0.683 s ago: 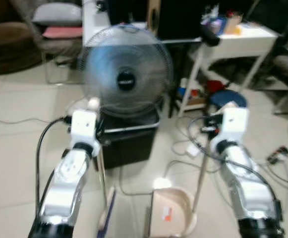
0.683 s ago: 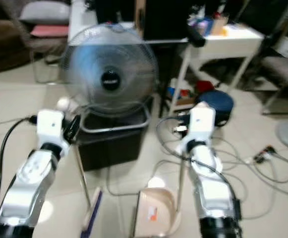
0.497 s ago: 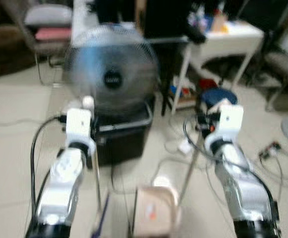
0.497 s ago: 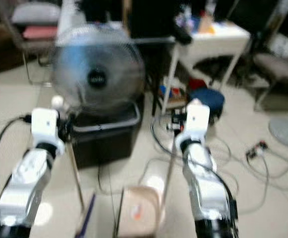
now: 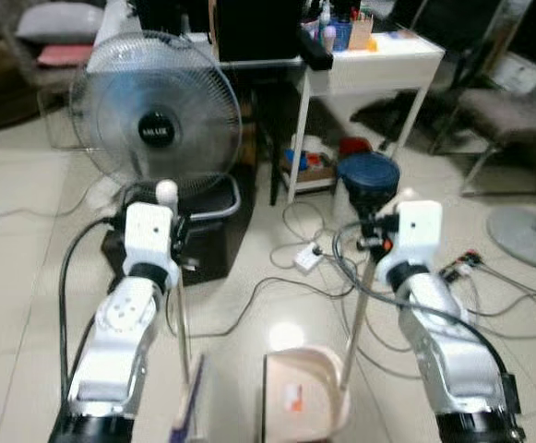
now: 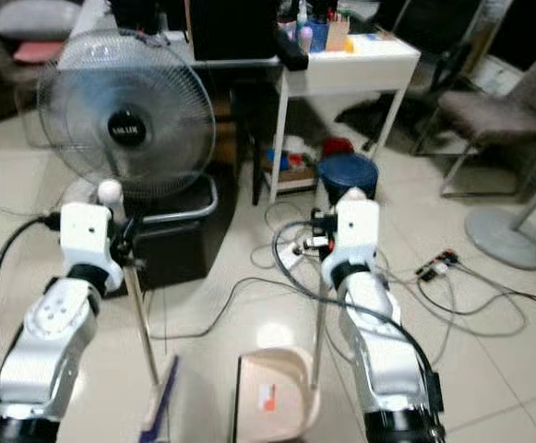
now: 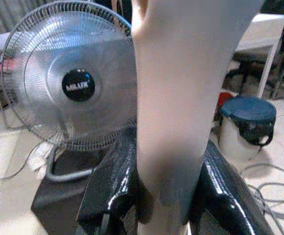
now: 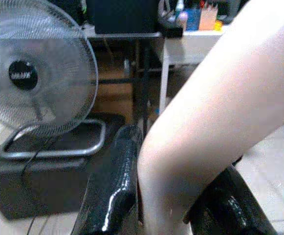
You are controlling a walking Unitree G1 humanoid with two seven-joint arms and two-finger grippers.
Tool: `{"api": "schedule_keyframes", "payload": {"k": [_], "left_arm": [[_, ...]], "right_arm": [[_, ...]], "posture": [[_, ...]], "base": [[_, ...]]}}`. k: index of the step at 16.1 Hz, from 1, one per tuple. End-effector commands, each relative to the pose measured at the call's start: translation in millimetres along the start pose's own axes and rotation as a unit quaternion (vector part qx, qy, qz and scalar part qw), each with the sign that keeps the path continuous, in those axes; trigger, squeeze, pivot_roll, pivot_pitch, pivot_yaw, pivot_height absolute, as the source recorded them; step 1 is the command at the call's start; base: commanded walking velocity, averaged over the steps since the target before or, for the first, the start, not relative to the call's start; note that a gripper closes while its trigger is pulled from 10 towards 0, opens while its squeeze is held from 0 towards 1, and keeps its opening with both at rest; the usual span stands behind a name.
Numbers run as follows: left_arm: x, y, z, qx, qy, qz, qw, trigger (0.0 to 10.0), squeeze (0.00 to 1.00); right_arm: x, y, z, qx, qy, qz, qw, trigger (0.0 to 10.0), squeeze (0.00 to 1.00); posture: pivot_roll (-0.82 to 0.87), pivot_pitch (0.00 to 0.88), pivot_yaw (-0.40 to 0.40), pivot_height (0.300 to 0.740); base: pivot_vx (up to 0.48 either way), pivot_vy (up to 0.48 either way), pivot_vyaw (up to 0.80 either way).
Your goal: Sweep floor
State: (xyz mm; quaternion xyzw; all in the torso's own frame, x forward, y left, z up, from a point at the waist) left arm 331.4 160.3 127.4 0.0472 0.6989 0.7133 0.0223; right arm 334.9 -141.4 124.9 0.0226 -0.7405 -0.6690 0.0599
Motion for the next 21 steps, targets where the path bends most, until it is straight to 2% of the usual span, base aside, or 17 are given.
{"api": "schedule_keyframes", "payload": {"k": [1, 21], "left_arm": [[-1.4, 9.6, -0.1, -0.005, -0.002, -0.015, 1.0, 10.0, 0.0], [-2.1, 21.3, 3.8, -0.011, 0.014, -0.039, 0.999, 10.0, 0.0]], "right_arm": [[-2.8, 15.1, -2.0, 0.009, -0.002, -0.024, 1.0, 10.0, 0.0], [-4.7, 21.0, 0.1, 0.005, 0.011, -0.045, 0.999, 10.0, 0.0]], "posture": [[-0.09, 0.012, 0.0, 0.74], [-0.07, 0.0, -0.008, 0.74]], "base": [[0.0, -0.461, 0.8], [0.0, -0.46, 0.8]]}}
Point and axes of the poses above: a point about 5 cm out from each wrist's last joint towards the gripper, its own x axis pointing back from the gripper into the wrist, its own y axis along the axis of the wrist's last joint, z = x × y, the point moved 5 cm from there along -x, pointing out of the wrist towards the gripper, and after that the axes turned 6 degrees about x, right-handed, at the moved point
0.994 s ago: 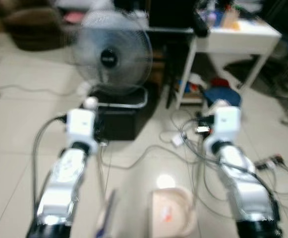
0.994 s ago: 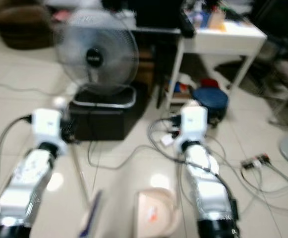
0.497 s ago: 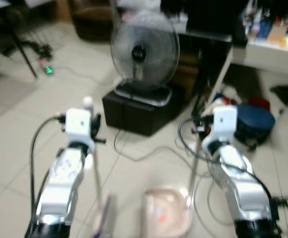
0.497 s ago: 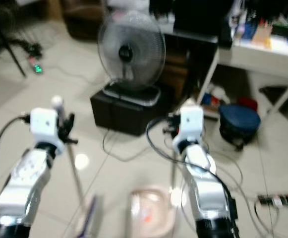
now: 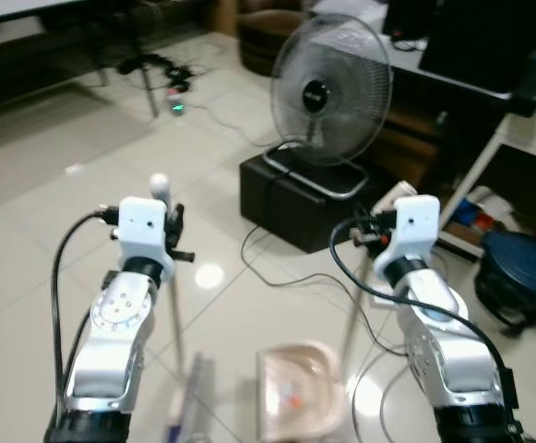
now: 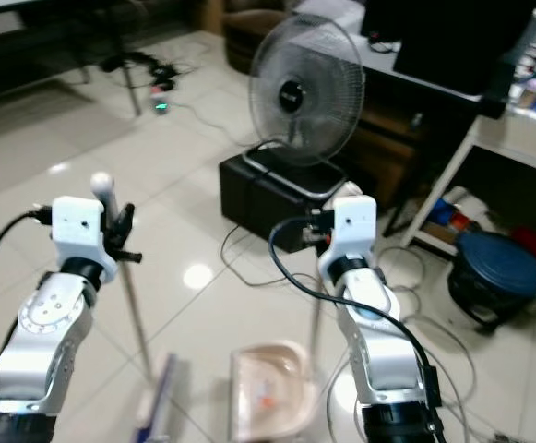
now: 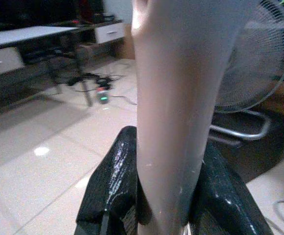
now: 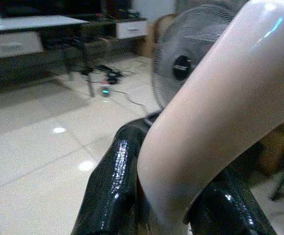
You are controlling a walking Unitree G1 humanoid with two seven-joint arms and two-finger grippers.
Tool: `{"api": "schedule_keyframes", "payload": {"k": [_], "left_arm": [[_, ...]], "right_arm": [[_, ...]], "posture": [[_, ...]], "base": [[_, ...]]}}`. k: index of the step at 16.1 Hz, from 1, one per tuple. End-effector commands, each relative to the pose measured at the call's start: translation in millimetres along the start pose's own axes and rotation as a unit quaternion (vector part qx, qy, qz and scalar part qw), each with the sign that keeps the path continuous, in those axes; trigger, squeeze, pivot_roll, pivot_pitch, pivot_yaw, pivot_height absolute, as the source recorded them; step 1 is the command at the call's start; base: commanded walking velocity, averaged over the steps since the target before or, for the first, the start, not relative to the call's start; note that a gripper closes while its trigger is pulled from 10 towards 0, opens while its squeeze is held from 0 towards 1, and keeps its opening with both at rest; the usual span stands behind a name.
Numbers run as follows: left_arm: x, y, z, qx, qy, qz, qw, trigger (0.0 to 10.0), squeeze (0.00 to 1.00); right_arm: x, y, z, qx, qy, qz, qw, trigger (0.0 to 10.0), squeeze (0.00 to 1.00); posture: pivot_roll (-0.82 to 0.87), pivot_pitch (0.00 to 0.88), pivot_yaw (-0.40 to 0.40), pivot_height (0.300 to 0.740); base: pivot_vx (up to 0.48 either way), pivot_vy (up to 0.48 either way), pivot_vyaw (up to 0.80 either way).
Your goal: Sweep floor
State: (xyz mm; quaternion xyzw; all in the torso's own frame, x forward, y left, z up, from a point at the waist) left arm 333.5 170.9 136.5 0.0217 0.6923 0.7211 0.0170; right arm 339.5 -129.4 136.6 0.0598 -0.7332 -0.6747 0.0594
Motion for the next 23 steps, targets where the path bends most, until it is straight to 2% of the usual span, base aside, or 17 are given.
{"api": "schedule_keyframes", "payload": {"k": [1, 4, 5, 6, 8, 13, 17, 20, 23], "left_arm": [[-1.3, 12.9, -6.9, 0.0, -0.008, -0.026, 1.0, 10.0, 0.0], [0.0, 12.4, -5.4, 0.007, -0.003, -0.024, 1.0, 10.0, 0.0], [0.3, 14.8, -5.4, 0.001, -0.003, -0.032, 0.999, 10.0, 0.0], [0.7, 16.8, -5.4, -0.011, -0.001, -0.038, 0.999, 10.0, 0.0], [0.9, 17.6, -6.2, -0.004, -0.001, -0.039, 0.999, 10.0, 0.0], [0.5, 20.0, -7.2, -0.009, -0.007, -0.043, 0.999, 10.0, 0.0], [-0.6, 21.7, -6.9, -0.01, -0.006, -0.045, 0.999, 10.0, 0.0], [-1.3, 22.9, -5.5, -0.011, -0.003, -0.046, 0.999, 10.0, 0.0], [-1.9, 24.4, -4.6, -0.014, -0.002, -0.048, 0.999, 10.0, 0.0]], "right_arm": [[0.5, 8.2, -9.1, 0.013, -0.011, -0.018, 1.0, 10.0, 0.0], [0.7, 11.9, -7.2, 0.007, -0.007, -0.03, 0.999, 10.0, 0.0], [1.0, 11.5, -8.0, -0.024, -0.007, -0.029, 0.999, 10.0, 0.0], [1.2, 11.3, -7.8, -0.036, -0.003, -0.028, 0.999, 10.0, 0.0], [1.5, 10.3, -7.2, -0.043, 0.002, -0.024, 0.999, 10.0, 0.0], [1.6, 5.8, -10.8, -0.017, -0.01, -0.016, 1.0, 10.0, 0.0], [0.3, 7.4, -11.7, -0.016, -0.011, -0.018, 1.0, 10.0, 0.0], [-1.6, 10.4, -8.3, 0.01, -0.002, -0.023, 1.0, 10.0, 0.0], [-2.9, 11.5, -6.6, 0.012, 0.002, -0.025, 1.0, 10.0, 0.0]], "posture": [[-0.07, 0.0, -0.009, 0.74], [-0.07, 0.0, -0.012, 0.74], [-0.07, 0.0, -0.013, 0.74], [-0.07, 0.0, -0.013, 0.74], [-0.07, 0.0, -0.013, 0.74], [-0.07, 0.0, -0.013, 0.74], [-0.07, 0.0, -0.014, 0.74], [-0.06, 0.0, -0.017, 0.74], [-0.06, 0.0, -0.016, 0.74]], "base": [[0.0, -0.458, 0.8], [0.0, -0.153, 0.8], [0.0, 0.0, 0.0], [0.0, 0.0, 0.0], [0.0, 0.0, 0.0], [0.0, 0.194, 0.0], [0.0, 0.464, 0.0], [0.0, 0.48, 0.0], [0.0, 0.48, 0.16]]}}
Point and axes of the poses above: a point about 5 cm out from each wrist's last joint towards the gripper, its own x axis pointing back from the gripper into the wrist, its own y axis along the axis of the wrist's last joint, z = x × y, the point moved 5 cm from there along -x, pointing out of the wrist towards the gripper, and after that the axes turned 6 degrees about x, right-handed, at the moved point
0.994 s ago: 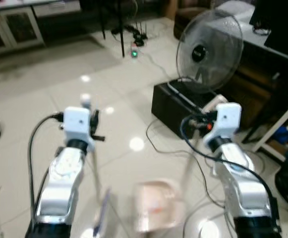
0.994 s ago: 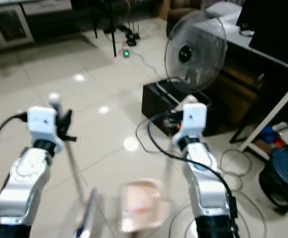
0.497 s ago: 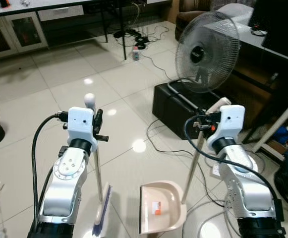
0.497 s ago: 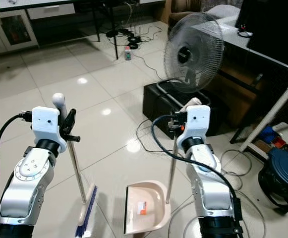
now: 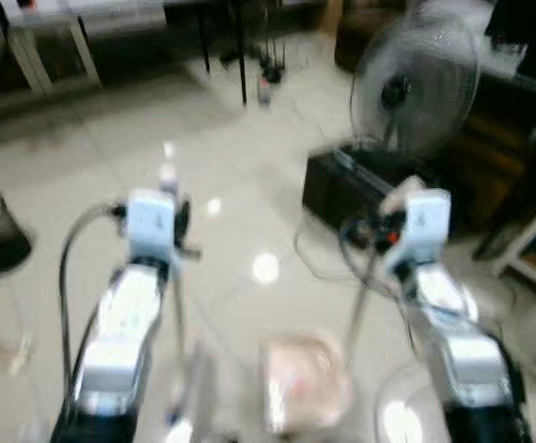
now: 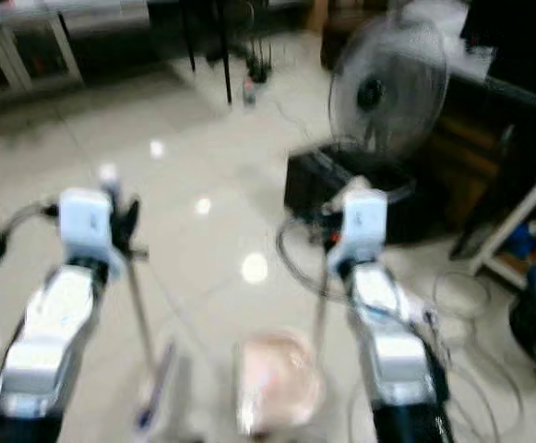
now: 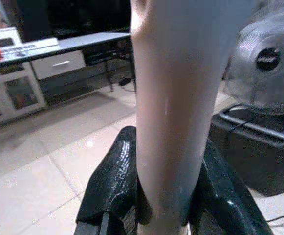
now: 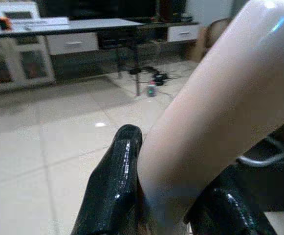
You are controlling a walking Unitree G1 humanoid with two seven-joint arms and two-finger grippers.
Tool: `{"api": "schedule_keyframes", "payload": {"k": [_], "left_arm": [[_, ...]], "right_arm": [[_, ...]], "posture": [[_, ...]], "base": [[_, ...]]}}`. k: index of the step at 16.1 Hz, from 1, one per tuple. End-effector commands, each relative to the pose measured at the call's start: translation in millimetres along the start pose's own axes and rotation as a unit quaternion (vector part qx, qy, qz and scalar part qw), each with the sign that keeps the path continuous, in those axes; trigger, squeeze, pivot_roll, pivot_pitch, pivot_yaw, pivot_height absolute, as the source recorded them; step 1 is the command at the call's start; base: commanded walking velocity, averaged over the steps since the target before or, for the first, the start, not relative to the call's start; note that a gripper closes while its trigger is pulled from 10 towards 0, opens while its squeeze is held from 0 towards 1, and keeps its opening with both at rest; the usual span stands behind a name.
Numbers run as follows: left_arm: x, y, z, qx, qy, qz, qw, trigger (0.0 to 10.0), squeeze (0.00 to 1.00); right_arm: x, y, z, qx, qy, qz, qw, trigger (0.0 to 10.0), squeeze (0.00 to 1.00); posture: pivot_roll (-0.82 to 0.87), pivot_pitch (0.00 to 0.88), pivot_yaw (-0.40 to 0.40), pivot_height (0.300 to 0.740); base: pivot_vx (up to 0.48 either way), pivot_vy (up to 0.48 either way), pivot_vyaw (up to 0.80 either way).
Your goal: Sweep floor
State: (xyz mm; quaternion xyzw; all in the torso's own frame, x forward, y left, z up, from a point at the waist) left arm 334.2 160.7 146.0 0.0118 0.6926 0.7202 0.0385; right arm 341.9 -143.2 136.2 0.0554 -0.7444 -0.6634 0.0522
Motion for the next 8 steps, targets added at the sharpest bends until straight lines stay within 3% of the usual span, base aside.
{"api": "schedule_keyframes", "payload": {"k": [1, 6, 8], "left_arm": [[-1.4, 14.6, 5.5, -0.016, 0.005, -0.026, 1.0, 10.0, 0.0], [-4.8, 18.1, 4.9, -0.02, 0.004, -0.029, 0.999, 10.0, 0.0], [-5.8, 18.8, 4.9, -0.021, 0.003, -0.031, 0.999, 10.0, 0.0]], "right_arm": [[-3.0, 13.2, 7.5, -0.003, 0.01, -0.025, 1.0, 10.0, 0.0], [-5.5, 14.0, 5.2, 0.007, 0.001, -0.027, 1.0, 10.0, 0.0], [-5.9, 13.2, 2.0, 0.003, -0.009, -0.027, 1.0, 10.0, 0.0]], "posture": [[-0.06, 0.0, -0.016, 0.74], [-0.06, 0.0, -0.012, 0.74], [-0.06, 0.0, -0.01, 0.74]], "base": [[0.0, 0.48, 0.58], [0.0, 0.48, 0.73], [0.0, 0.48, 0.0]]}}
Point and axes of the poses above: a point about 5 cm out from each wrist's last joint towards the gripper, its own x axis pointing back from the gripper into the wrist, its own y axis along the axis of the wrist's last joint, z = x × y, the point moved 5 cm from there along -x, pointing out of the wrist towards the gripper, and after that the axes turned 6 degrees about x, right-handed, at the moved point
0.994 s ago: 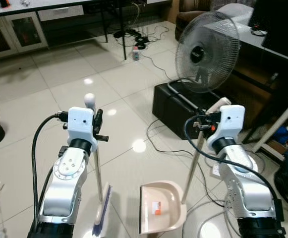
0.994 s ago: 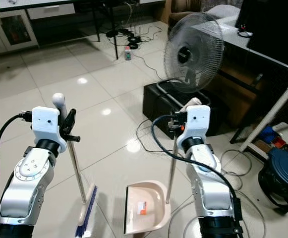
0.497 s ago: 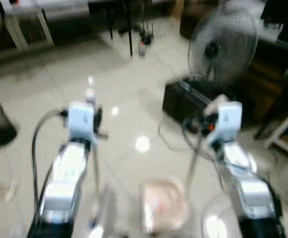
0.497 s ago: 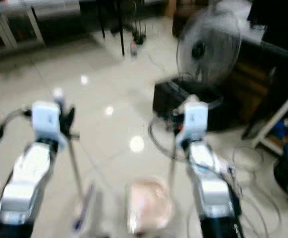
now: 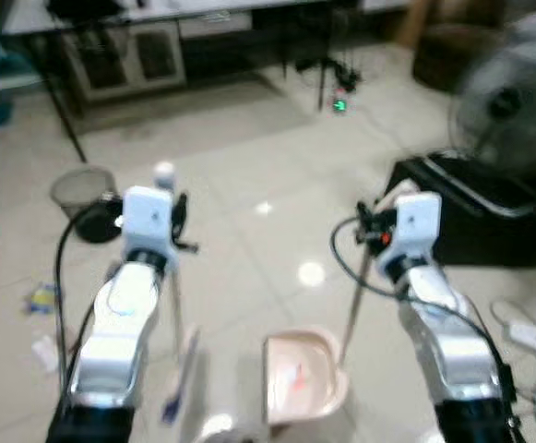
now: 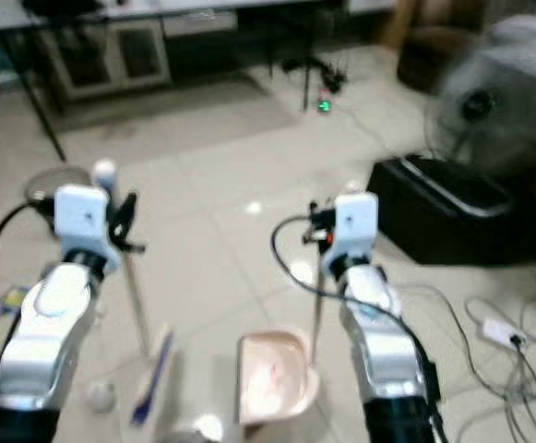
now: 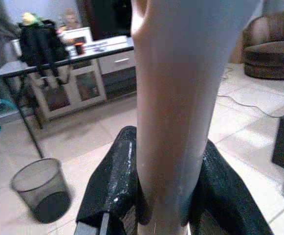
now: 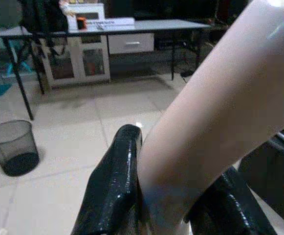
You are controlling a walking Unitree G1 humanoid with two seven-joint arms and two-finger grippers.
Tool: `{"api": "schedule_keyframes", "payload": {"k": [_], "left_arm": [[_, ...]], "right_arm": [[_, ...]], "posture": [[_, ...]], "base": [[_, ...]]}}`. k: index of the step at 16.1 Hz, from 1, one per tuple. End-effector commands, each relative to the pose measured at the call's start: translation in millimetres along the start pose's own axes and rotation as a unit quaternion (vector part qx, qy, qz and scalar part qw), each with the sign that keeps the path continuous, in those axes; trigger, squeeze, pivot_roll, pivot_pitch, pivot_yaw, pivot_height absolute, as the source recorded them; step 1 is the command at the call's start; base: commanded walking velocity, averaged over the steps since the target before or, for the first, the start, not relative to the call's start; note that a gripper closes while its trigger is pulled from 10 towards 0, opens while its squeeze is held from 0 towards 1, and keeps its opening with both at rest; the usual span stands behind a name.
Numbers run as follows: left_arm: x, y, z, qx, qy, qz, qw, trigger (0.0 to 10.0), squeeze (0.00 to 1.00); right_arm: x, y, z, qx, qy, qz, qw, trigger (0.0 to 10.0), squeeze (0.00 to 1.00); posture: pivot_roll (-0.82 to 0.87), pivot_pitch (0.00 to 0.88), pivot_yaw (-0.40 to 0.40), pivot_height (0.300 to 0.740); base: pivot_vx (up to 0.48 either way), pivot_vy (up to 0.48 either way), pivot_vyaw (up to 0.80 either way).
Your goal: Sweep floor
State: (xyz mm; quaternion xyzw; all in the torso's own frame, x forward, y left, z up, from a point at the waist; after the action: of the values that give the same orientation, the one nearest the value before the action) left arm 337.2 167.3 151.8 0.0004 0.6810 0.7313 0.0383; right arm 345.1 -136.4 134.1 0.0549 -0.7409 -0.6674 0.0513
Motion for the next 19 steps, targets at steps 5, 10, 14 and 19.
{"api": "schedule_keyframes", "payload": {"k": [5, 10, 14, 19], "left_arm": [[-5.8, 16.6, 0.2, -0.005, -0.001, -0.028, 1.0, 10.0, 0.0], [-6.4, 15.1, -1.4, -0.005, -0.001, -0.027, 1.0, 10.0, 0.0], [-7.6, 14.2, -0.8, -0.018, 0.003, -0.026, 1.0, 10.0, 0.0], [-8.6, 14.1, -1.9, -0.03, 0.003, -0.027, 0.999, 10.0, 0.0]], "right_arm": [[-5.1, 16.7, -11.9, -0.008, -0.025, -0.025, 0.999, 10.0, 0.0], [-5.9, 15.6, -15.2, -0.005, -0.034, -0.023, 0.999, 10.0, 0.0], [-6.7, 14.8, -15.7, -0.005, -0.036, -0.022, 0.999, 10.0, 0.0], [-7.1, 14.6, -16.1, -0.004, -0.038, -0.022, 0.999, 10.0, 0.0]], "posture": [[-0.06, 0.0, -0.01, 0.74], [-0.06, 0.0, -0.01, 0.74], [-0.06, 0.0, -0.008, 0.74], [-0.07, 0.0, -0.009, 0.74]], "base": [[0.0, 0.48, 0.0], [0.0, 0.48, 0.0], [0.0, 0.345, 0.0], [0.0, -0.48, 0.0]]}}
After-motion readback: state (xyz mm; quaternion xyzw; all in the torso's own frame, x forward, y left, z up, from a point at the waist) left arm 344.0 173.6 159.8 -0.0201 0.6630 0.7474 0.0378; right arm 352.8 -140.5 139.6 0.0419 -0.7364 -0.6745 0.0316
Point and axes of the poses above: a point about 5 cm out from each wrist's last joint towards the gripper, its own x axis pointing back from the gripper into the wrist, its own y axis along the axis of the wrist's last joint, z = x × y, the point moved 5 cm from there along -x, pointing out of the wrist towards the gripper, and after that the axes turned 6 degrees about x, right-handed, at the moved point
